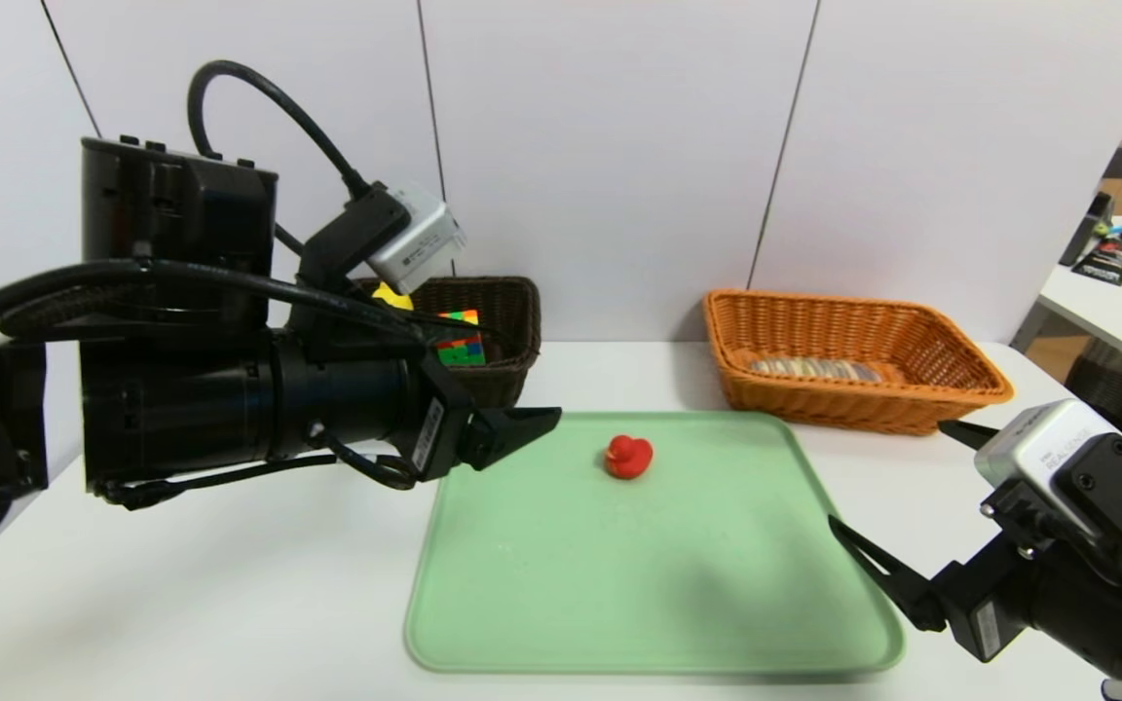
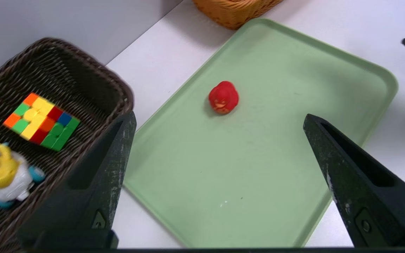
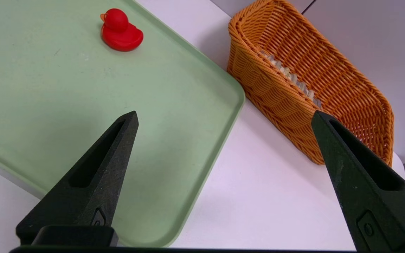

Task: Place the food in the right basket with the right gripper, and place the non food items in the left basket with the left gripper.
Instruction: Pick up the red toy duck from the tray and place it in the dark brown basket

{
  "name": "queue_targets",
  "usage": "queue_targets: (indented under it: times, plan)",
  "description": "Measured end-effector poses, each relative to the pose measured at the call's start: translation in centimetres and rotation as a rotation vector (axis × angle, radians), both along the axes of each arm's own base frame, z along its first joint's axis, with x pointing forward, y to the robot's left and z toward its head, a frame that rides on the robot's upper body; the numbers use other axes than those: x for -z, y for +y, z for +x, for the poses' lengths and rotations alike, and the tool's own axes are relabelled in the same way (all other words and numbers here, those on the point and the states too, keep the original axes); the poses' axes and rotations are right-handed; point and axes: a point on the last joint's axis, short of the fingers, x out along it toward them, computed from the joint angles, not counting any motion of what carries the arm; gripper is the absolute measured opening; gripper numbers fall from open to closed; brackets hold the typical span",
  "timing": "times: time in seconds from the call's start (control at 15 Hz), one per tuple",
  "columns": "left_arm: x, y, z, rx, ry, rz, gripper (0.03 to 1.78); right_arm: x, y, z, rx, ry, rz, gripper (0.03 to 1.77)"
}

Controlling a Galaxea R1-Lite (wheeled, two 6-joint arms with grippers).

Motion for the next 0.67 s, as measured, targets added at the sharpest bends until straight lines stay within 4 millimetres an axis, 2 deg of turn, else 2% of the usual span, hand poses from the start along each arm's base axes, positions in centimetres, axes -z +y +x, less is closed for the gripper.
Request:
queue_targets:
  times: [0.33, 0.67]
  plan:
    - [2.3, -1.1, 0.4, 0.155, 0.025, 0.033, 1.69, -0.2, 0.2, 0.2, 0.000, -0.002, 0.000, 1.69]
    - [5.4, -3.3, 3.3, 0.198, 0.042, 0.088, 1.69, -0.2, 0.2, 0.2, -0.001, -0.002, 0.000, 1.69]
